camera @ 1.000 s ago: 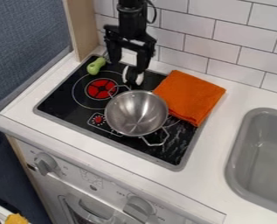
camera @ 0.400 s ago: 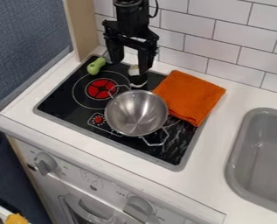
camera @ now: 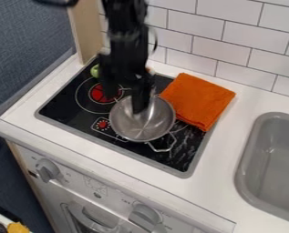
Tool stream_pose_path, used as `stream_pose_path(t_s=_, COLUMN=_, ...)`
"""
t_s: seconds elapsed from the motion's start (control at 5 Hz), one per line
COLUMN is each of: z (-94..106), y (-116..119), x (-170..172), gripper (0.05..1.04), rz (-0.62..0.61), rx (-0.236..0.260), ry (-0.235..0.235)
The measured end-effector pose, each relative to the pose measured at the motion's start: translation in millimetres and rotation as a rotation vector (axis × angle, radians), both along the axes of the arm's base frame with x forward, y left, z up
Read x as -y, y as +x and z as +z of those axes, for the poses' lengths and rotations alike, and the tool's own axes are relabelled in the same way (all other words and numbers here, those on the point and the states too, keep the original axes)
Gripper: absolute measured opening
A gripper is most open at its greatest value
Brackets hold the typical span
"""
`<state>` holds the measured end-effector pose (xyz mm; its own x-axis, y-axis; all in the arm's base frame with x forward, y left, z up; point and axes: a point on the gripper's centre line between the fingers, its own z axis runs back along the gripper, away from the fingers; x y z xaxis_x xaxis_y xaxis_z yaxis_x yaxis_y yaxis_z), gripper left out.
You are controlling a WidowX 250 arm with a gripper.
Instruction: Moved the silver bowl to the left corner of the burner
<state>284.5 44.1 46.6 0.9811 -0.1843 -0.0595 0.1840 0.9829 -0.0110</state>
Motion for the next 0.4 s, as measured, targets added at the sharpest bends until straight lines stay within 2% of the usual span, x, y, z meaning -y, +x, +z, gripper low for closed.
stream_pose_path(t_s=0.2, z=-11.2, y=-13.5, x=-4.7, gripper=1.001, rz=0.035, rx=-0.030, ry=0.041)
stream_pose_path(t_s=0.4, z=-18.5, y=-14.0, x=-5.8, gripper=1.001, rz=0.071, rx=-0.045, ry=0.049)
